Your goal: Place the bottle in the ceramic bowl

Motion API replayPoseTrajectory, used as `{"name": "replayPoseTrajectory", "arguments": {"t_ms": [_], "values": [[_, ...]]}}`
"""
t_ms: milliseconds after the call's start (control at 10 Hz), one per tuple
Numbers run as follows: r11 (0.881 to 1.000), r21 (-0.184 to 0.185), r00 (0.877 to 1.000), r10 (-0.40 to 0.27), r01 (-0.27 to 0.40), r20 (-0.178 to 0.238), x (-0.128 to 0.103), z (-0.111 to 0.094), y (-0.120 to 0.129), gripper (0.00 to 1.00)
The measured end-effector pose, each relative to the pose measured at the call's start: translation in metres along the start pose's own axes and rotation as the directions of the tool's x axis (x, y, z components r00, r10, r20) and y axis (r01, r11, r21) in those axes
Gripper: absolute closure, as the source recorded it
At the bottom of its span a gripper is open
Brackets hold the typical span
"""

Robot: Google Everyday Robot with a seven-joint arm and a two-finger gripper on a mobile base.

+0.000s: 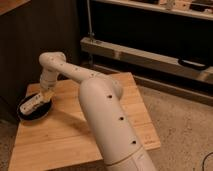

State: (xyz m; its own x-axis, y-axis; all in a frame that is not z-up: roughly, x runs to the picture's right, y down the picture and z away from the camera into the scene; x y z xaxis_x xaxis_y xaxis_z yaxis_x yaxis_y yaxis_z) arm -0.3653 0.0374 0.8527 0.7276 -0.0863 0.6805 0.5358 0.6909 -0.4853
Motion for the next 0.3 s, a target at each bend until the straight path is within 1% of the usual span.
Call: {"name": "replayPoseTrajectory", "arguments": {"t_ms": [100, 300], "values": [[1.0, 0.0, 1.0, 0.0, 0.0, 0.0, 0.0, 0.0, 0.0, 0.22], [1.0, 0.0, 1.0, 0.0, 0.0, 0.0, 0.0, 0.0, 0.0, 0.2]]}}
